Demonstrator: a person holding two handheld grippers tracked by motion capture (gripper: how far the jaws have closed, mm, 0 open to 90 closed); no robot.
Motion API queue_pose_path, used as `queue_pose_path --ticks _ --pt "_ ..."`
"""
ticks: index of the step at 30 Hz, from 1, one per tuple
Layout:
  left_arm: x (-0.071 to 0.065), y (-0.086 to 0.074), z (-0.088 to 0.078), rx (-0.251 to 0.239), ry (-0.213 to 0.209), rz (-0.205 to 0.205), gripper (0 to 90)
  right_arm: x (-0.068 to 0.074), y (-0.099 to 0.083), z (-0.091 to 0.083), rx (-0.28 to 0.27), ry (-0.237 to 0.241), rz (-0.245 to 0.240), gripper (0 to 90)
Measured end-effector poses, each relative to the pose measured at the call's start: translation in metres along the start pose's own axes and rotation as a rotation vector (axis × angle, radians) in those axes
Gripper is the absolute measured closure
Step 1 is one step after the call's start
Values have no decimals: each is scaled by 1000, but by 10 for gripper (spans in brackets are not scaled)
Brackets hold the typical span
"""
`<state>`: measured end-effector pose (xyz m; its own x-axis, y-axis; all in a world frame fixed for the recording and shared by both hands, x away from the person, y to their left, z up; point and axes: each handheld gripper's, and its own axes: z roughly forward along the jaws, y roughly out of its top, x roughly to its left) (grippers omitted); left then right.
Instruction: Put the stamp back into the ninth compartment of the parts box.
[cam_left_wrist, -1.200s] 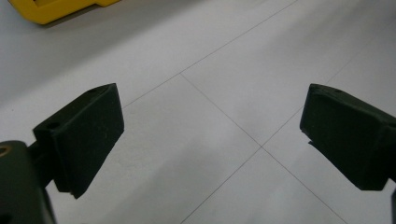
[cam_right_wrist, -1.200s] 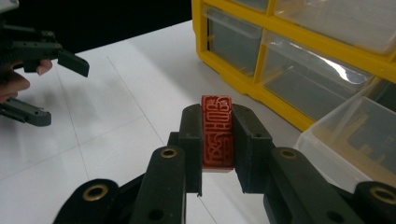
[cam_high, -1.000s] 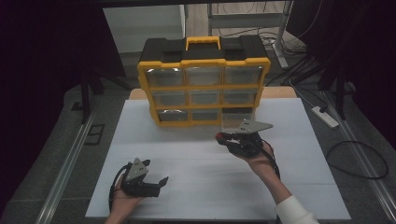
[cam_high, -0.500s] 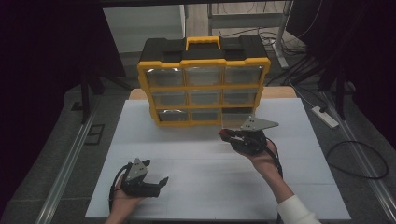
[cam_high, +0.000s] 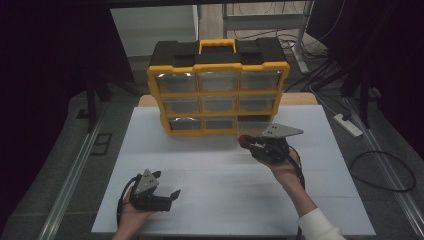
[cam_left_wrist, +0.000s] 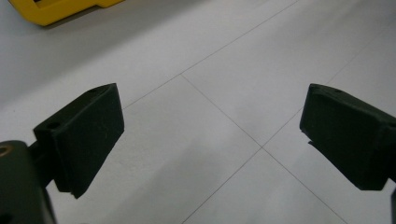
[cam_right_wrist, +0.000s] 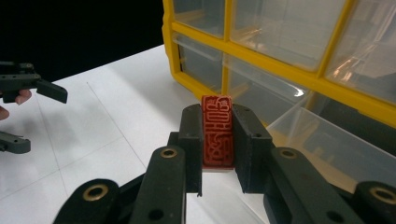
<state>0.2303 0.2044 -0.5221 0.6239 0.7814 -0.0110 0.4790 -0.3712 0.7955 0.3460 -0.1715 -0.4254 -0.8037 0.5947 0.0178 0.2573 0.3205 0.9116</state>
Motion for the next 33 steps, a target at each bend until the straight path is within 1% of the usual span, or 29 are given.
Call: queue_pose_path --ticks 13,18,23,27,33 --pt "0 0 0 0 1 0 66 -8 0 -4 -14 -29 13 747" --pt "0 0 0 2 1 1 66 -14 0 -5 -24 -44 25 747" --pt "0 0 0 2 1 1 66 -22 -3 -7 -27 -72 43 747" --pt "0 0 1 4 1 0 66 -30 -4 -7 -34 -89 67 747" --pt "-1 0 0 3 2 1 66 -36 -5 -6 -34 -107 74 748"
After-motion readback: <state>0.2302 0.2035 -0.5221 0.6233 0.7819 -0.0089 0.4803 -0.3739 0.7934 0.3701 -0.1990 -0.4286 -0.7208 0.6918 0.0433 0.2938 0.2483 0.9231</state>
